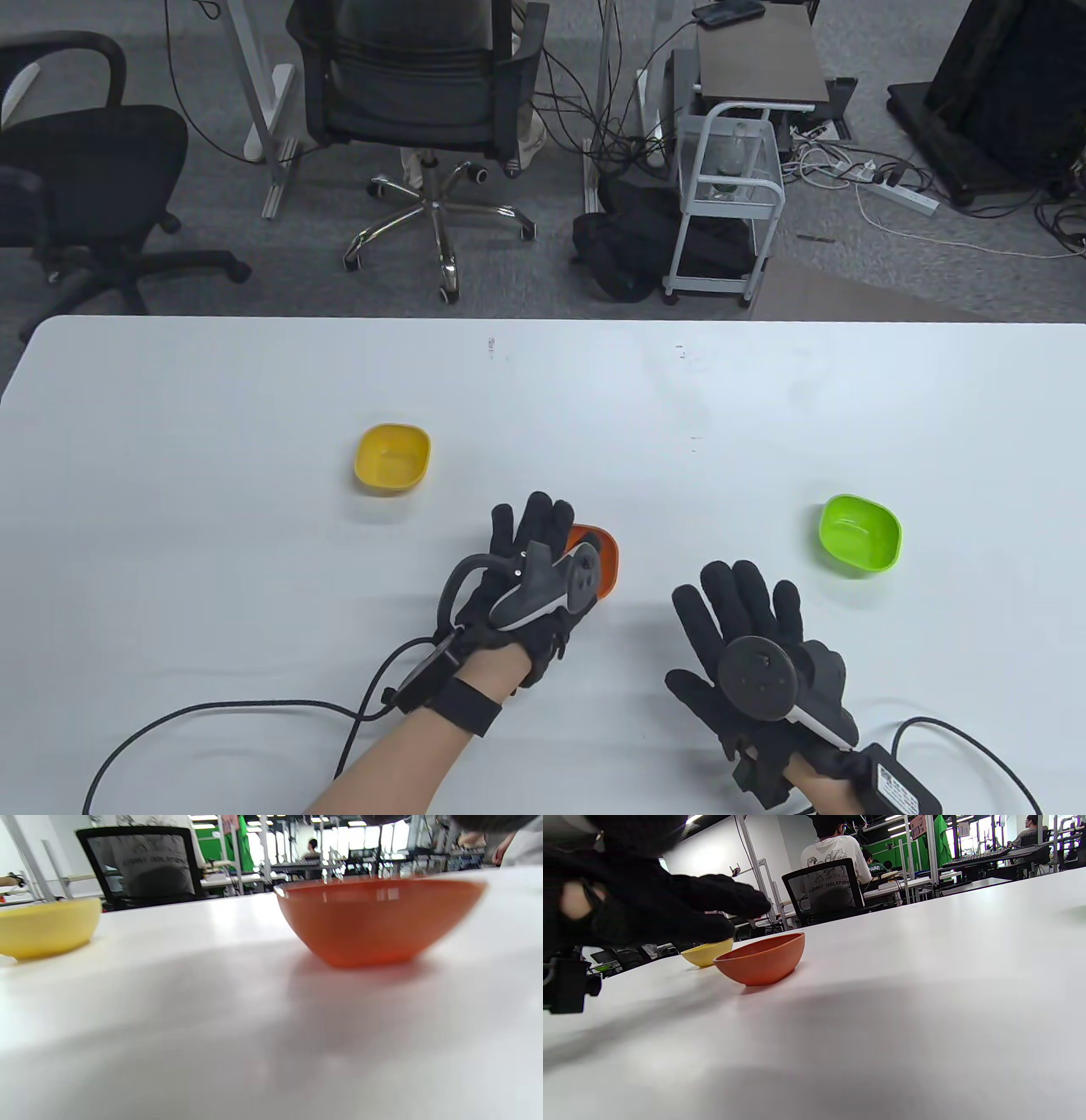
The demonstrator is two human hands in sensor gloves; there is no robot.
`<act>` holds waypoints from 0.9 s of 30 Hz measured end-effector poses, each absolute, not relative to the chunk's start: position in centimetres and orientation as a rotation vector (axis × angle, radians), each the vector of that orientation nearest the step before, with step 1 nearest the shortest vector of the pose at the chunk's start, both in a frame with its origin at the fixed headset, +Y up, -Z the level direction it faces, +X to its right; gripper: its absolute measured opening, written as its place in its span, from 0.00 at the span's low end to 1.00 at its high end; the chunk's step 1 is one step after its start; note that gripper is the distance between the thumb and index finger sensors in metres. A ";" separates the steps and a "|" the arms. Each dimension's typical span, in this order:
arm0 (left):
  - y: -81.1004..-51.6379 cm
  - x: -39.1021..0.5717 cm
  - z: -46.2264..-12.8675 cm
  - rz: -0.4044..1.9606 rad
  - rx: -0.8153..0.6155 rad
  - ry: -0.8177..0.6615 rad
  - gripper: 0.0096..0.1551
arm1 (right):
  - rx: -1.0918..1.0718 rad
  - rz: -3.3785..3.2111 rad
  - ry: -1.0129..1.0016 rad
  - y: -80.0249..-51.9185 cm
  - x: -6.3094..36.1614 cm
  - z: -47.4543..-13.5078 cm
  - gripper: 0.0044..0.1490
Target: Nest small dish into small dish
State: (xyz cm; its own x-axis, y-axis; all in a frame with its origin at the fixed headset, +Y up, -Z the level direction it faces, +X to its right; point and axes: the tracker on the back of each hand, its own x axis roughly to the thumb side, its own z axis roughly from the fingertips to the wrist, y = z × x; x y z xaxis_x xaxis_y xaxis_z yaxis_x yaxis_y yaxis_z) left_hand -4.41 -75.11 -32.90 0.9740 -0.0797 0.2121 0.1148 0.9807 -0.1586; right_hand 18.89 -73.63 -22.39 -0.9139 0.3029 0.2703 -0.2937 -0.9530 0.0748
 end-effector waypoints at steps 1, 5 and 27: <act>-74.5 -5.1 -33.4 -0.076 -0.160 -0.186 0.41 | 0.403 2.812 0.046 -73.6 18.9 -22.4 0.54; -72.5 -9.2 -36.3 0.007 -0.110 -0.080 0.41 | 0.392 2.808 0.045 -73.6 19.0 -22.5 0.54; -79.9 -25.9 -42.5 0.128 -0.301 0.359 0.36 | 0.399 2.792 0.106 -73.8 18.9 -22.6 0.53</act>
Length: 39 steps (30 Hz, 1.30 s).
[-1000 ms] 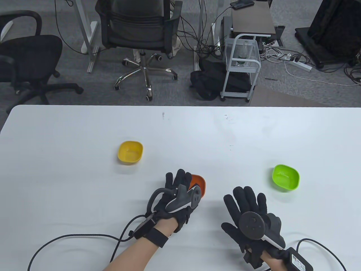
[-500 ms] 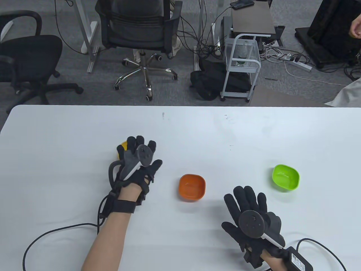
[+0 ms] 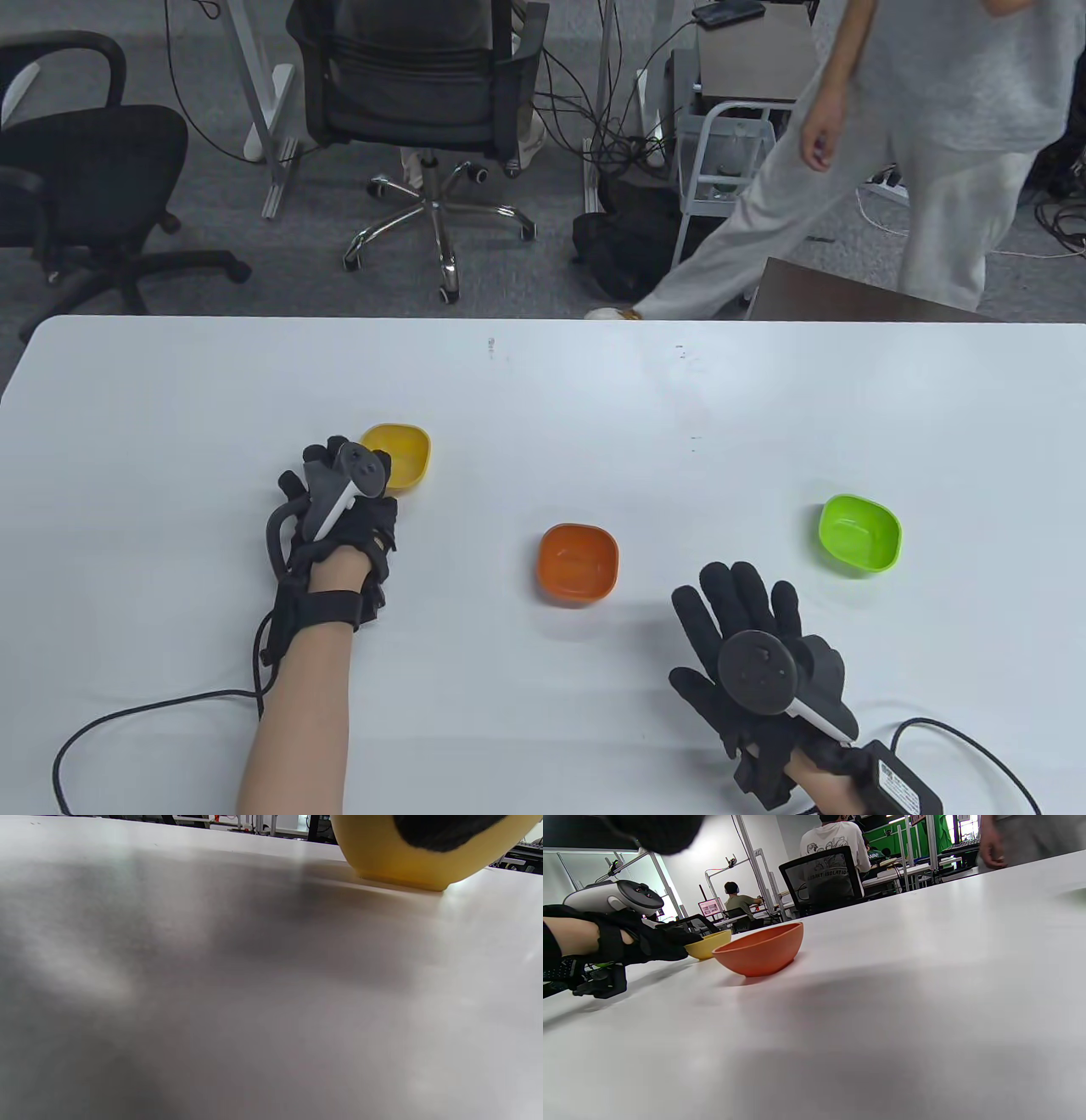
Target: Nest small dish into small dish
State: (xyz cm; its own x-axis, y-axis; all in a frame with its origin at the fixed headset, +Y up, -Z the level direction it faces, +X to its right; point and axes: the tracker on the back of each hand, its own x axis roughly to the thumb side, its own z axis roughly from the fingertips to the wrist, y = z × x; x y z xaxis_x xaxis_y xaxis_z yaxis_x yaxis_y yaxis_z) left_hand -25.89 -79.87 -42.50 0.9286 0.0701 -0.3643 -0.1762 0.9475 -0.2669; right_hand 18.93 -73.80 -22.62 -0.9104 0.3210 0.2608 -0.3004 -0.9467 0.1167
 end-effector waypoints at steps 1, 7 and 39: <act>-79.8 -25.9 -42.5 0.125 -0.280 0.368 0.34 | 0.401 2.793 0.103 -73.8 18.9 -22.6 0.53; -79.6 -25.7 -42.5 0.098 -0.221 0.384 0.26 | 0.395 2.797 0.093 -73.8 19.0 -22.6 0.53; -70.0 -12.1 -36.7 0.128 0.086 -0.067 0.25 | 0.377 2.797 0.074 -73.4 19.5 -22.6 0.53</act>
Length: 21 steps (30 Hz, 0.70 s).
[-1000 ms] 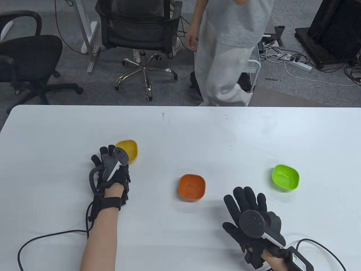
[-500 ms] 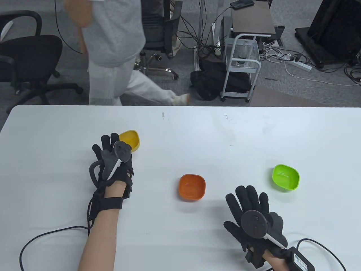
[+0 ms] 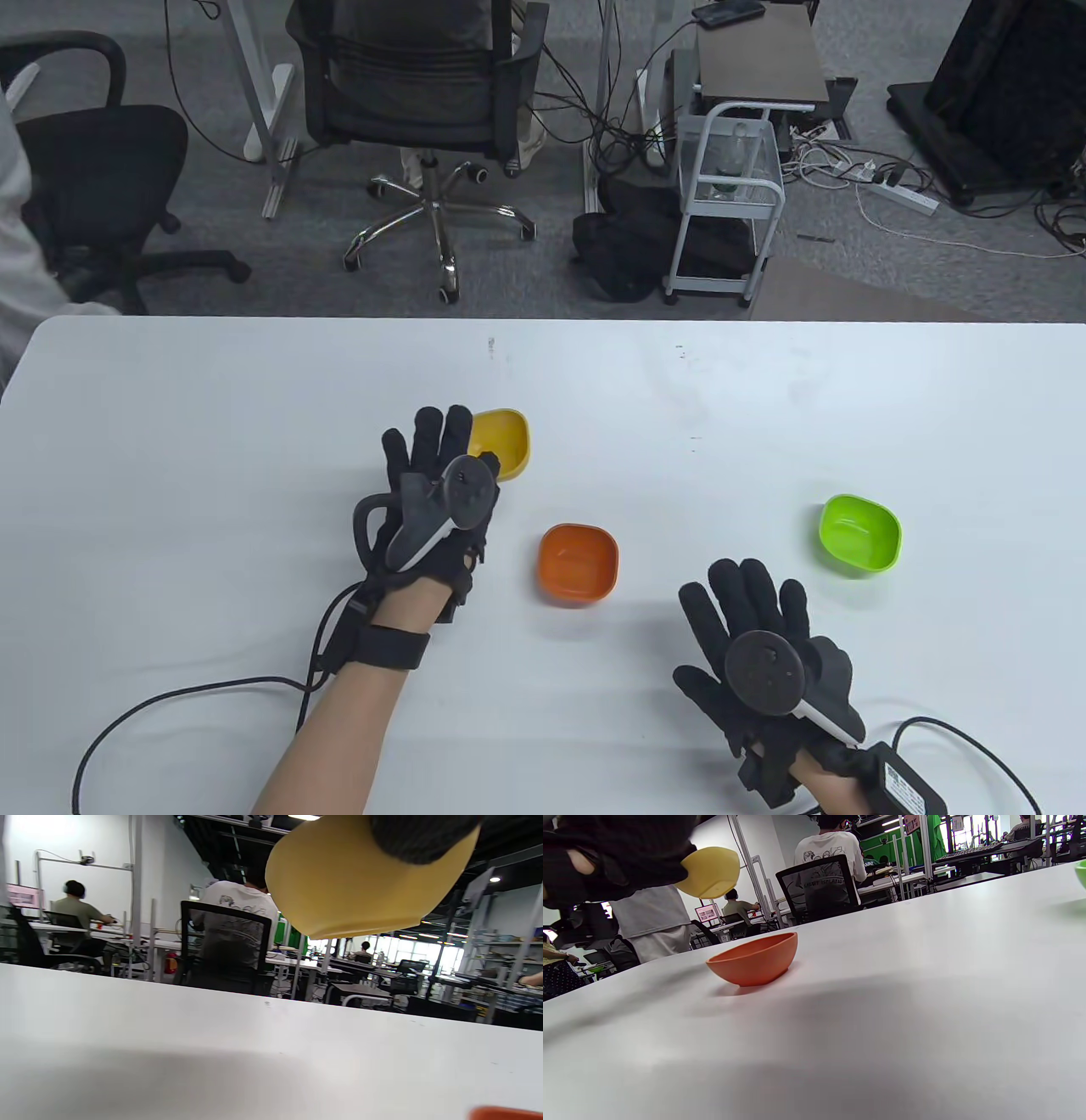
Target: Nest small dish into small dish
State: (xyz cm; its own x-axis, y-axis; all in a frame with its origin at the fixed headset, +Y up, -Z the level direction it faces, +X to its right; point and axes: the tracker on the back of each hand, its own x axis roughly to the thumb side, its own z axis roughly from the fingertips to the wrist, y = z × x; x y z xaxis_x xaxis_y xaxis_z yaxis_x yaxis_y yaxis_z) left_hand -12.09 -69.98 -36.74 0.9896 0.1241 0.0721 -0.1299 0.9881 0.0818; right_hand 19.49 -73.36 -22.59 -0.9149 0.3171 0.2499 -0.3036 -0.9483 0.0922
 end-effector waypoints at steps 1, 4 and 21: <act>-70.1 -11.2 -36.2 0.122 0.082 -0.098 0.25 | 0.379 2.797 0.072 -73.3 19.5 -22.6 0.54; -70.3 -9.0 -34.8 0.080 0.088 -0.167 0.25 | 0.382 2.796 0.069 -73.3 19.5 -22.6 0.53; -77.3 -3.4 -32.2 -0.090 -0.129 -0.317 0.25 | 0.385 2.787 0.068 -73.2 19.6 -22.4 0.53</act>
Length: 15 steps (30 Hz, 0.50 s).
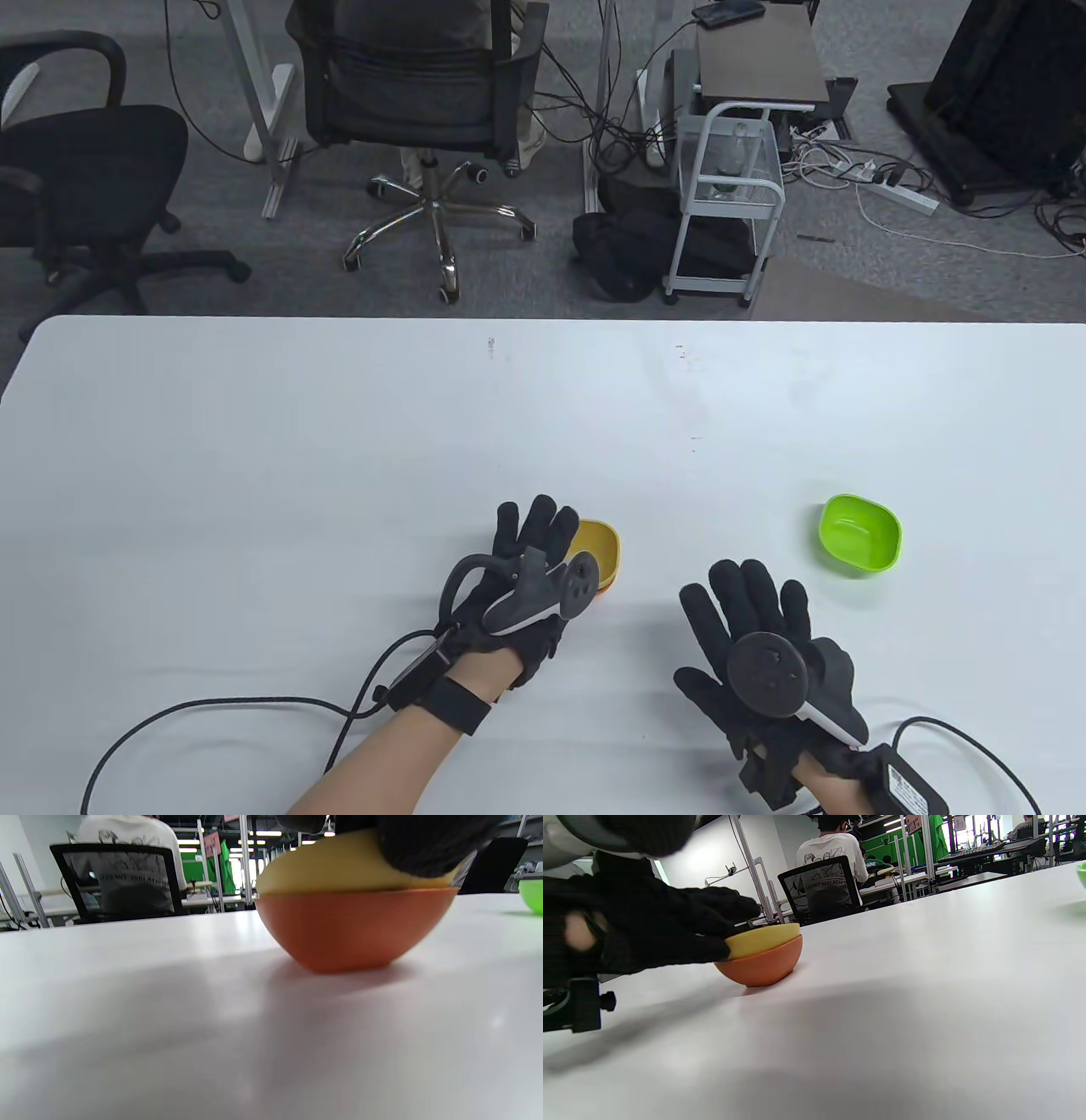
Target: Nest small dish into small dish
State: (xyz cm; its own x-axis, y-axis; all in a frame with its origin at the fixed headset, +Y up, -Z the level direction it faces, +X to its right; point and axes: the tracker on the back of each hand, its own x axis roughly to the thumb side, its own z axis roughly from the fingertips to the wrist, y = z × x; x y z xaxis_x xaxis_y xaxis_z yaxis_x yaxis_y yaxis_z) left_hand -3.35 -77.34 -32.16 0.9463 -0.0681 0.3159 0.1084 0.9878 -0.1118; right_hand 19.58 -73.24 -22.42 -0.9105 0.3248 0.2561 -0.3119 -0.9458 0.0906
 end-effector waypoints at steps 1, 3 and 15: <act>-77.5 -3.2 -32.2 -0.084 -0.115 -0.320 0.25 | 0.384 2.787 0.065 -73.2 19.6 -22.4 0.53; -77.6 -3.0 -32.3 -0.090 -0.119 -0.315 0.25 | 0.384 2.785 0.063 -73.2 19.6 -22.4 0.53; -75.8 -4.1 -32.0 -0.019 -0.126 -0.283 0.32 | 0.376 2.771 0.064 -73.0 19.9 -22.5 0.54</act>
State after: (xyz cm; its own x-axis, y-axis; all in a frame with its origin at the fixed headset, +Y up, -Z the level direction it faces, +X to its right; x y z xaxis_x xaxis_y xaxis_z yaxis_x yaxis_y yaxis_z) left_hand -4.11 -75.78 -32.05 0.9600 -0.0010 0.2799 0.0364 0.9919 -0.1213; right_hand 19.91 -73.01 -22.46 -0.9063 0.3403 0.2507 -0.3283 -0.9403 0.0895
